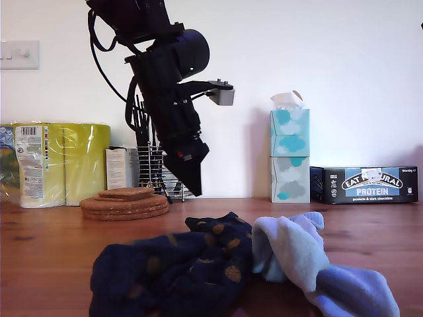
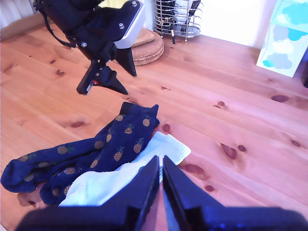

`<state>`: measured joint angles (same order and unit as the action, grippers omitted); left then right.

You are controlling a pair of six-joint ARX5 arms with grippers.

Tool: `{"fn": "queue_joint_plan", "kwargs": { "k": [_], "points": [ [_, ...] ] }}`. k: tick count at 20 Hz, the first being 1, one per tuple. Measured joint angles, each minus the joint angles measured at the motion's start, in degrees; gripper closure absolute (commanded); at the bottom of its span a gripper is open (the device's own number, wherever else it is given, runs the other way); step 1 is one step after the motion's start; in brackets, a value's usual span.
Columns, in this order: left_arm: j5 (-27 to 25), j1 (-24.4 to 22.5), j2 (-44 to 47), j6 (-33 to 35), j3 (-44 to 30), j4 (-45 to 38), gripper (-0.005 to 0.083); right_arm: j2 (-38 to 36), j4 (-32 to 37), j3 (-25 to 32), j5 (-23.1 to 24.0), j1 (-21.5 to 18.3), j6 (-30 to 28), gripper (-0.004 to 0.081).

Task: Pair up the socks based on colour and pattern, by placing each sock on top of its pair

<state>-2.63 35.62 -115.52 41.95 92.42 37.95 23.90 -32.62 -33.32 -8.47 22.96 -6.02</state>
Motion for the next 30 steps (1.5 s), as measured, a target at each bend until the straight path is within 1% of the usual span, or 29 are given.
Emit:
{"fn": "queue_joint_plan", "kwargs": {
  "k": [1, 2, 3, 4, 6, 8, 9, 11, 13, 14, 17, 19, 22, 25, 27, 28, 30],
  "points": [
    [-0.55, 0.00, 0.31, -2.27, 0.04, 1.44, 0.0451, 0.00, 0.00, 0.00, -0.02, 0.00, 0.00, 0.0783],
    [-0.44, -0.02, 0.66, -4.35, 0.07, 3.41, 0.0609, 0.04, 0.02, 0.00, 0.00, -0.02, 0.00, 0.0783],
    [1.01, -0.02, 1.16, -6.36, 0.07, 5.70, 0.0760, 0.13, 0.02, 0.00, 0.00, -0.02, 0.00, 0.0783],
    [2.82, -0.02, 1.95, -8.46, 0.07, 7.74, 0.0785, 0.24, 0.04, 0.00, 0.00, 0.00, 0.00, 0.0783],
    [8.66, -0.26, 4.59, -13.60, 0.07, 11.04, 0.0796, 0.79, 0.17, 0.00, 0.00, 0.00, 0.00, 0.0783],
    [14.29, -1.20, 8.66, -17.11, 0.07, 12.26, 0.0796, 1.84, 1.11, 0.00, 0.00, 0.00, 0.17, 0.0783],
    [16.37, -1.79, 10.86, -18.47, 0.07, 12.28, 0.0796, 2.64, 1.92, 0.00, 0.02, -0.02, 0.26, 0.0783],
    [19.43, -3.80, 14.53, -20.92, 0.07, 11.93, 0.0796, 4.87, 4.68, 0.00, 0.04, -0.13, 2.56, 0.0783],
    [20.20, -6.19, 17.46, -22.60, -0.79, 9.01, 0.0796, 7.74, 9.73, 0.00, 0.52, -1.11, 5.40, 0.0783],
    [20.35, -7.19, 19.34, -23.56, -2.86, 6.10, 0.0796, 9.53, 13.31, 0.00, 1.22, -2.05, 5.97, 0.0783],
    [20.39, -10.51, 27.82, -26.12, -15.26, -3.85, 0.0796, 15.47, 24.85, -0.02, 1.51, -5.22, 5.99, 0.0783],
    [20.41, -13.07, 34.01, -27.93, -23.30, -10.08, 0.0796, 18.67, 28.98, -0.02, 0.74, -7.17, 5.66, 0.0783],
    [20.13, -18.38, 45.55, -30.67, -34.23, -18.29, 0.0796, 19.41, 31.32, -0.02, -1.95, -8.74, 4.50, 0.0783],
    [20.11, -24.57, 58.23, -31.63, -41.48, -21.90, 0.0796, 19.28, 31.28, -0.02, -3.72, -8.72, 4.48, 0.0783],
    [19.91, -27.23, 66.42, -32.74, -45.09, -22.03, 0.0796, 18.51, 30.38, -0.02, -4.92, -8.72, 4.48, 0.0783],
    [19.85, -27.74, 69.92, -33.05, -46.23, -21.00, 0.0796, 17.64, 29.99, -0.02, -5.81, -8.61, 4.52, 0.0783],
    [19.89, -27.78, 75.47, -34.12, -46.69, -17.62, 0.0796, 14.73, 27.69, -0.02, -6.10, -8.11, 5.31, 0.0783]
  ]
}}
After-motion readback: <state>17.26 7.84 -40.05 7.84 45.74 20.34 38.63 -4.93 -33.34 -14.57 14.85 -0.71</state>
